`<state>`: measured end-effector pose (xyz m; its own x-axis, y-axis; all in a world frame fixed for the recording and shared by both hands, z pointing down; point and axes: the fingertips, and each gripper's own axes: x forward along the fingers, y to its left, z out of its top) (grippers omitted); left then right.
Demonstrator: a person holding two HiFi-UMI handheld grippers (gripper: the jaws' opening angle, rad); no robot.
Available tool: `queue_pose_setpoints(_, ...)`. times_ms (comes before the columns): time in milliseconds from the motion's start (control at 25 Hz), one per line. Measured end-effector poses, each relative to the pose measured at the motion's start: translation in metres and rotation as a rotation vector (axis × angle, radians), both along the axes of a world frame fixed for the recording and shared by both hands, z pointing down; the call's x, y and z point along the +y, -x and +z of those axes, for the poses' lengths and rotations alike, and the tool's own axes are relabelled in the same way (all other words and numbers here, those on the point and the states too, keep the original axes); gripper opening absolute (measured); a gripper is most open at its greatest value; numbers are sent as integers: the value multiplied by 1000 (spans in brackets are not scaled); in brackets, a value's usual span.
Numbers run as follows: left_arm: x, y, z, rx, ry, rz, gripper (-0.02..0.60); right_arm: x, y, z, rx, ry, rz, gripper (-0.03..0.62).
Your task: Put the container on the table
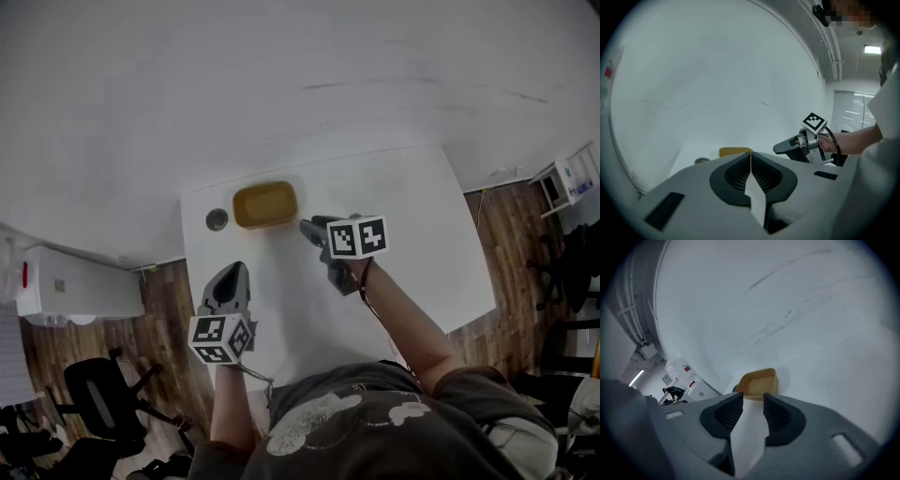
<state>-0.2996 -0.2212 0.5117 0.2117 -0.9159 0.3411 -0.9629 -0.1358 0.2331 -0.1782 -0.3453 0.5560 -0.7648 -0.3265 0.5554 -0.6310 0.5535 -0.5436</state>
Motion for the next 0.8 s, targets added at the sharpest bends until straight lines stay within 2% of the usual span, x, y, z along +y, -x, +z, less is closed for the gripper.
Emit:
queue_pose_setpoints(240, 17, -29, -17, 10, -33, -3, 11, 34, -13, -18, -26, -4, -73, 126)
queue_pose_setpoints(320, 24, -40, -22, 16, -43, -8, 11, 44, -22, -24, -28, -15, -84, 67)
queue_pose_setpoints(520, 43, -70, -30, 6, -63, -13, 11, 74, -48, -33, -50, -18, -113, 18)
queue_pose_setpoints(800, 65, -108, -34, 3, -58, -20, 11, 99, -81, -46, -68, -71, -131, 0)
